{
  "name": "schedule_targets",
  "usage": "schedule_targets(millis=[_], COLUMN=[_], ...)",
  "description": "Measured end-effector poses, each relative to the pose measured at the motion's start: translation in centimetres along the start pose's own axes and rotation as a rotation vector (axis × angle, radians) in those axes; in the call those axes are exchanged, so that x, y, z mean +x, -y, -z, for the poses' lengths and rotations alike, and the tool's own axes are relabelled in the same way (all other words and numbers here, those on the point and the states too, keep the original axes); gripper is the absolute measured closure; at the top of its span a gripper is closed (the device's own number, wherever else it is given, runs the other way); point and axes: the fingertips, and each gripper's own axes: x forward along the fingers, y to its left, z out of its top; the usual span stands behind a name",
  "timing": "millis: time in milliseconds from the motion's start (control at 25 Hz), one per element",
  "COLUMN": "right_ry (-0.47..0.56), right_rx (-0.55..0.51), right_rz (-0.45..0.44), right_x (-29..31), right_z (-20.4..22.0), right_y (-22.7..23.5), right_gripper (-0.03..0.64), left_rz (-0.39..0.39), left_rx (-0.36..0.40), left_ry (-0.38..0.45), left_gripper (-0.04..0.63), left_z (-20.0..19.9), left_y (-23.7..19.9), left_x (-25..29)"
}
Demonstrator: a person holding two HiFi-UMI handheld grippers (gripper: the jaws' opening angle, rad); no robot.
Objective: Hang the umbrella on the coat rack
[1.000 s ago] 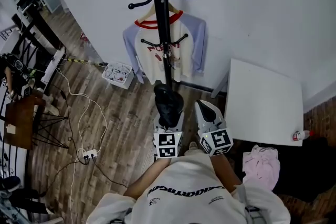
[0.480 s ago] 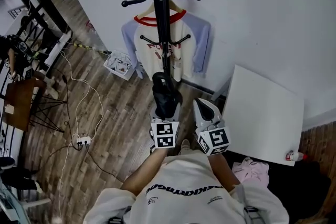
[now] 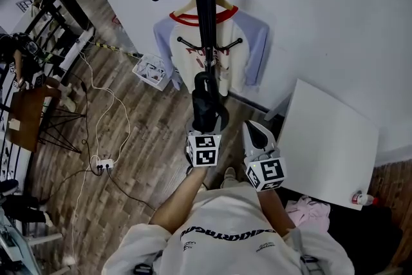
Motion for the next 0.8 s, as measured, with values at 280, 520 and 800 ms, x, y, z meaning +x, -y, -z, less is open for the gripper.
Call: schedule_targets(millis=[280,520,800], right_ry=[-0.013,-0.029,-0.042], right_rx=[0.007,0.018,0.024], right_rz=[0.01,0.005,0.002], right_x=[1.0,2.2,2.8], right_z=[1.0,1.8,2.3], right_y=[0.9,1.2,1.7], right_gripper=[0.618,0.619,0.62], left_rz=[-0.029,-0.033,-0.03], left_rx=[-0.003,-0.003,0.0], left_ry=[-0.066,-0.111,-0.178], left_gripper=[0.344,0.344,0.344], left_z=[1.4,2.6,4.5], left_y=[-1.8,-3.0,-3.6], left_x=[2.8,5.3,7.4])
